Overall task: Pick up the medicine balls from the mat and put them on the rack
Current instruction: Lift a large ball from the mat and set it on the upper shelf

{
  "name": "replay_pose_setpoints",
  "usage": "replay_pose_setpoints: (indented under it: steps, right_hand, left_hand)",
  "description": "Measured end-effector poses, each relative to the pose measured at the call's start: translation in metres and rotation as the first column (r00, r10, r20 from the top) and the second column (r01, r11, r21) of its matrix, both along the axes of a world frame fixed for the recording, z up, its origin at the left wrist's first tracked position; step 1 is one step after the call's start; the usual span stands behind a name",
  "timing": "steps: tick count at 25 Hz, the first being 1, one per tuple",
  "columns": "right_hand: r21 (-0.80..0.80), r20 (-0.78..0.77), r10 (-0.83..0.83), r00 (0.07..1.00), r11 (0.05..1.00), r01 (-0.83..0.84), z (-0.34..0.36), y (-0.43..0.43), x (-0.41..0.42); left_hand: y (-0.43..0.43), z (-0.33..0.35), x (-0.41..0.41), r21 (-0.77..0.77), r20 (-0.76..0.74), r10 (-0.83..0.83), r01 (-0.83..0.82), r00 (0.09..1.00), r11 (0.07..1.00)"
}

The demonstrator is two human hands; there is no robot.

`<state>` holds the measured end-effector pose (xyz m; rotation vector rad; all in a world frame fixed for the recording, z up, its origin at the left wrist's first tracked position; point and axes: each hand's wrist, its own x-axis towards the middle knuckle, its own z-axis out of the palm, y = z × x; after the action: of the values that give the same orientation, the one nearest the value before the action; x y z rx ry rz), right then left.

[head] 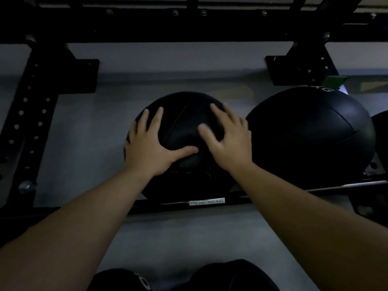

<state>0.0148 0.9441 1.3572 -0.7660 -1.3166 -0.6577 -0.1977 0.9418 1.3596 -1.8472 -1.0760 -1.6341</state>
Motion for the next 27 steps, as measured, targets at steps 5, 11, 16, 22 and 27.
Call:
replay_pose_setpoints:
  steps: [5,11,16,22,27]
  right_hand:
    - [-0.051,0.117,-0.062,0.991,0.996,0.068,-0.003,0.000,-0.006]
    - [-0.280,0.178,-0.134,0.975,0.943,0.180,-0.016,-0.033,0.000]
    - [-0.411,0.070,-0.167,0.984,0.893,0.181,-0.041,-0.082,0.027]
    - [-0.538,0.020,-0.135,0.991,0.834,0.124,-0.102,-0.169,0.047]
    - [-0.662,-0.057,-0.257,0.965,0.733,0.157,-0.208,-0.292,0.128]
  left_hand:
    - [0.002,0.010,0.003,-0.047,-0.017,0.024,-0.024,1.000,0.999]
    - [-0.022,-0.010,-0.002,-0.164,-0.056,0.009,-0.018,0.998,0.986]
    - [-0.059,-0.032,0.008,-0.203,-0.051,-0.001,-0.009,0.999,0.979]
    - [-0.135,-0.106,0.044,-0.214,-0.303,0.018,-0.087,0.953,0.973]
    - [-0.240,-0.194,0.091,-0.338,-0.381,-0.049,-0.089,0.923,0.937]
